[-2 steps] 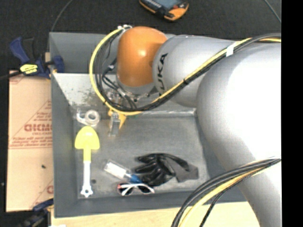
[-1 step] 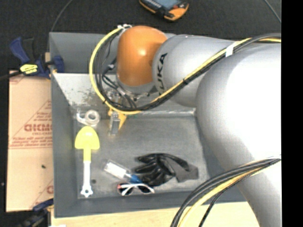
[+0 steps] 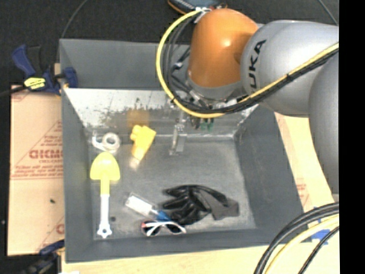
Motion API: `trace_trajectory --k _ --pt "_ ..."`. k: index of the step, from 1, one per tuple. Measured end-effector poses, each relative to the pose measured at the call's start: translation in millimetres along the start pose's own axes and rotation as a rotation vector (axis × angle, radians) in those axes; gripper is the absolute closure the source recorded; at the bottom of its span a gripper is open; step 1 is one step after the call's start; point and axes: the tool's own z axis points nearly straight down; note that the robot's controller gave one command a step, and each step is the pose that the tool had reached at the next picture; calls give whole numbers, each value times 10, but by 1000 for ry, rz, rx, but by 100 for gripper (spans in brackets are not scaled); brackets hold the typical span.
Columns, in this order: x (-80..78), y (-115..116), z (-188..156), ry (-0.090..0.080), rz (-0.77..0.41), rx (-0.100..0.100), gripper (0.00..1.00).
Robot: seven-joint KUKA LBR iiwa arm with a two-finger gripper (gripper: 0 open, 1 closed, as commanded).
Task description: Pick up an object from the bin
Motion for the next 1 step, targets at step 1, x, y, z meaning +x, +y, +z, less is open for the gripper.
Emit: trace_trajectory --k 1 --pt "127 -73 -167 -6 -7 0 0"
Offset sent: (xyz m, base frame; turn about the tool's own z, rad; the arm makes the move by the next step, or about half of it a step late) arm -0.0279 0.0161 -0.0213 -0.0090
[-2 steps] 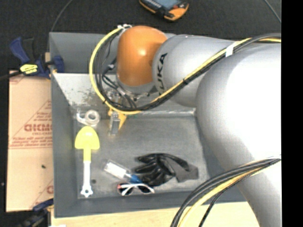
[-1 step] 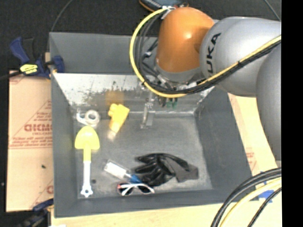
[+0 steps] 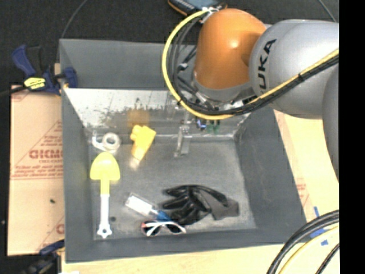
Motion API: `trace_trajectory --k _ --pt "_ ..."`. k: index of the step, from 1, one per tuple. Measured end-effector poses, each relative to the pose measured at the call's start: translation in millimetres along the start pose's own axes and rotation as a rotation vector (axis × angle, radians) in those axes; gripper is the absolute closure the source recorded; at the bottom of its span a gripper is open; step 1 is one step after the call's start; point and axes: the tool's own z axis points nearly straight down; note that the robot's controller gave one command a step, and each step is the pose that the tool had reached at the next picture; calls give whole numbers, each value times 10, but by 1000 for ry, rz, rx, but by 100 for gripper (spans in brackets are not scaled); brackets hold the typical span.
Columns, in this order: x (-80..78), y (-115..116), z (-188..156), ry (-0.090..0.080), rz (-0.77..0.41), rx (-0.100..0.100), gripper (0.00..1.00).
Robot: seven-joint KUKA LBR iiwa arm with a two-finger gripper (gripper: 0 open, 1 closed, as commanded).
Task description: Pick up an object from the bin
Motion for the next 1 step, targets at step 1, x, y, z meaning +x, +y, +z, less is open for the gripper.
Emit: trace_trajectory --k 1 --pt "28 43 69 -1 -1 0 0"
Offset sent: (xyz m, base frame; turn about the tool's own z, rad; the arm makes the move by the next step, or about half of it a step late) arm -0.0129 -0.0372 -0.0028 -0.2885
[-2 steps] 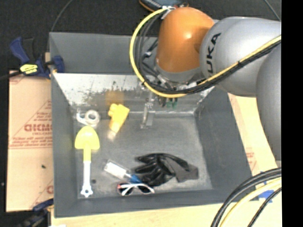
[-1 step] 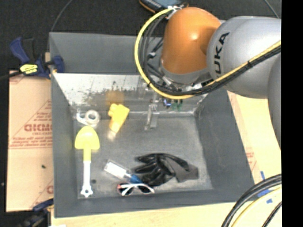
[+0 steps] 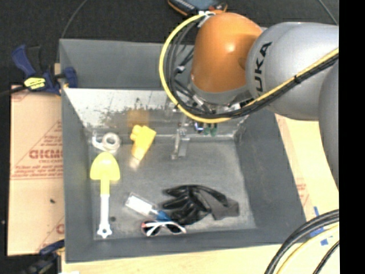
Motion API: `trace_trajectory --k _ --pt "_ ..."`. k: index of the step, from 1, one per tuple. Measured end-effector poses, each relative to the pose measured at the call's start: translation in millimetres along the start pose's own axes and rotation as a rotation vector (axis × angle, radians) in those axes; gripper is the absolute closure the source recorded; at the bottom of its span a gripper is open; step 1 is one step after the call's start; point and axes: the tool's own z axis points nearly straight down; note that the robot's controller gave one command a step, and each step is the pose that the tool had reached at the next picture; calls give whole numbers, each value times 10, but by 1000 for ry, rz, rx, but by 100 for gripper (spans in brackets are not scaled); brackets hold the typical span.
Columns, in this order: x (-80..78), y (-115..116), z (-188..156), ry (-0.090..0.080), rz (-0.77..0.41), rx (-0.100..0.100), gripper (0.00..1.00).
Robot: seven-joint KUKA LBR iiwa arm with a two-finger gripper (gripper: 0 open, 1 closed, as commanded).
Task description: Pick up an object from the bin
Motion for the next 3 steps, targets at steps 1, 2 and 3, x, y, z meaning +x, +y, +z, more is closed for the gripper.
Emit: trace_trajectory --k 1,2,3 --pt "66 -322 -22 -1 -270 1 0" --pt "225 447 567 -4 -5 -1 0" --pt "284 579 647 -4 -11 -2 0"
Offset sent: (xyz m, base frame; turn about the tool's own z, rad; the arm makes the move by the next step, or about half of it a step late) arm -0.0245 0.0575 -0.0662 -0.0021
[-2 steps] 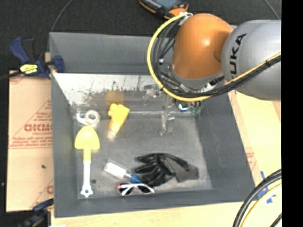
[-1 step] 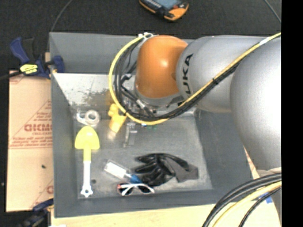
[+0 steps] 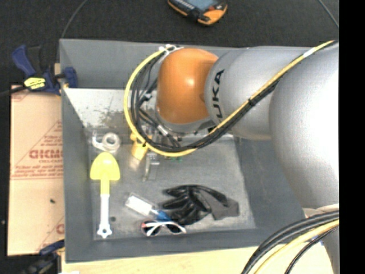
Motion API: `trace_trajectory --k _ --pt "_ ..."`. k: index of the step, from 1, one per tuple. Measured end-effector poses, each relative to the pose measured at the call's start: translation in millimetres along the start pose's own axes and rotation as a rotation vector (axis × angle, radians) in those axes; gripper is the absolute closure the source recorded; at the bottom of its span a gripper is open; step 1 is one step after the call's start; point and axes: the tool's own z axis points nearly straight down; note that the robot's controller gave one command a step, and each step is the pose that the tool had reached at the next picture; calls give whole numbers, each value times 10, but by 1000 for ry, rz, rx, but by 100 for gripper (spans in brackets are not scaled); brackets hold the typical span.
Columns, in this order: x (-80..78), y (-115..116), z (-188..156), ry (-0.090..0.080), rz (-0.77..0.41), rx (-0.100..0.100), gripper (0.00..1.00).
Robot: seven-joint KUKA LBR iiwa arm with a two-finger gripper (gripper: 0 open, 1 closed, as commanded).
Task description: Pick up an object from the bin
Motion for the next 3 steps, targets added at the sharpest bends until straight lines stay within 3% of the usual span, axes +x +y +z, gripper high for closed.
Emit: trace_trajectory --k 1,2,3 --pt "-175 -250 -821 -15 -109 0 0" --pt "139 -192 105 -3 7 -3 0" --pt "191 -87 1 -7 -65 1 0"
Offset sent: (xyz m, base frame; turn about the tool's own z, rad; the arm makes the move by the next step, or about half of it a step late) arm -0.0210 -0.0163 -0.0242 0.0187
